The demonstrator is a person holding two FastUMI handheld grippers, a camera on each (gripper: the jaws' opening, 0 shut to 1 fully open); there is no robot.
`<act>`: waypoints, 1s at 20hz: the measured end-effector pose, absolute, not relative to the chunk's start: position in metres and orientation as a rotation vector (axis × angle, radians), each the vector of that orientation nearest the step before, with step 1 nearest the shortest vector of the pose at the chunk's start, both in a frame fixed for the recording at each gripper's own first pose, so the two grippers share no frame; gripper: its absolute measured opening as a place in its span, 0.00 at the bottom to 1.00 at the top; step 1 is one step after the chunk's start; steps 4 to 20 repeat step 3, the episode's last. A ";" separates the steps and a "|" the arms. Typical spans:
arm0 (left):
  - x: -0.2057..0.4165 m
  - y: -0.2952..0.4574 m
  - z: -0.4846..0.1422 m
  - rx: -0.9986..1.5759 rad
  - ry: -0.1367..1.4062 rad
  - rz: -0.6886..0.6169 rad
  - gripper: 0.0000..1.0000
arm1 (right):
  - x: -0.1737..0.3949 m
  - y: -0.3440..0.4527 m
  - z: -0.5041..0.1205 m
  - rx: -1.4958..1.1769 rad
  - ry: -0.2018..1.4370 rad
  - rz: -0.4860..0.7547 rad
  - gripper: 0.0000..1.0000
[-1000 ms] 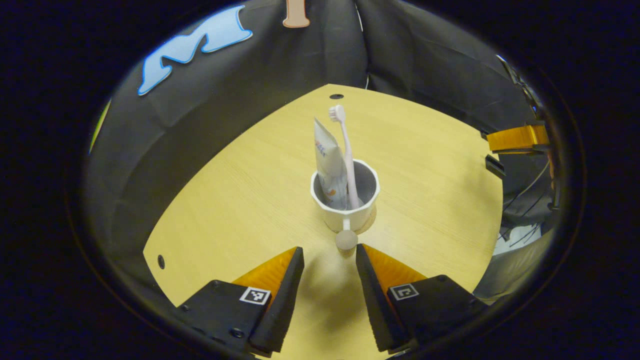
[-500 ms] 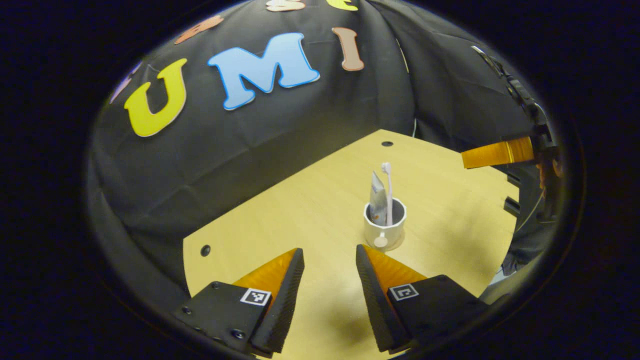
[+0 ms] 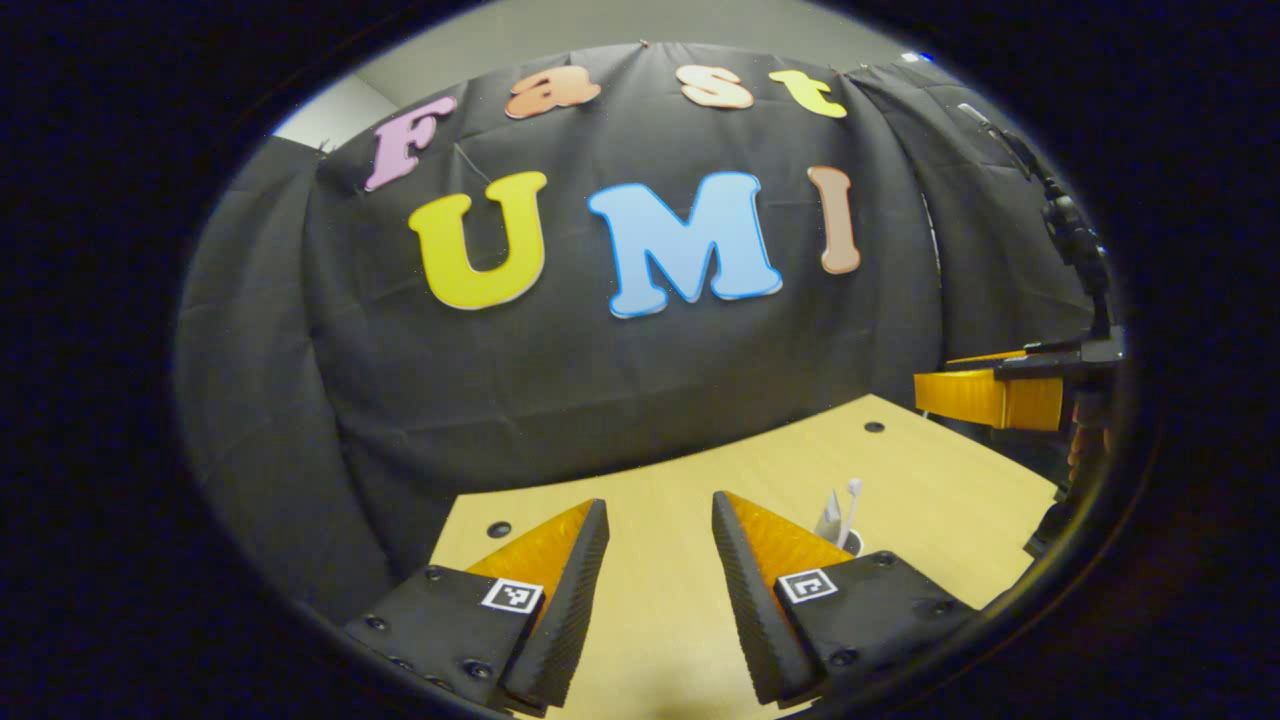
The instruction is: Put the toothbrush and toothpaste on the desktop into the cup, then pick up the cup and place it on the coaster on the desktop.
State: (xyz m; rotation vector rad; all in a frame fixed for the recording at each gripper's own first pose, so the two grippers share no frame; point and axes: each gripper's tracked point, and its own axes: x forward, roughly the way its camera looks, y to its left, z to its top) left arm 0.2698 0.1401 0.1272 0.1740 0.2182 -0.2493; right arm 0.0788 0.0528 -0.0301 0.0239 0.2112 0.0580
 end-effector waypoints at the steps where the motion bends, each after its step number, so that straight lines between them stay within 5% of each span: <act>1: 0.269 0.142 0.142 0.157 0.187 -0.234 0.71 | 0.082 0.056 -0.017 0.028 0.182 0.064 0.60; 2: 0.271 0.146 0.155 0.137 0.162 -0.215 0.71 | 0.084 0.058 -0.007 0.032 0.156 0.063 0.60; 3: 0.274 0.152 0.170 0.119 0.133 -0.186 0.85 | 0.086 0.061 0.003 0.032 0.129 0.056 0.60; 20: 0.274 0.152 0.170 0.119 0.133 -0.186 0.85 | 0.086 0.061 0.003 0.032 0.129 0.056 0.60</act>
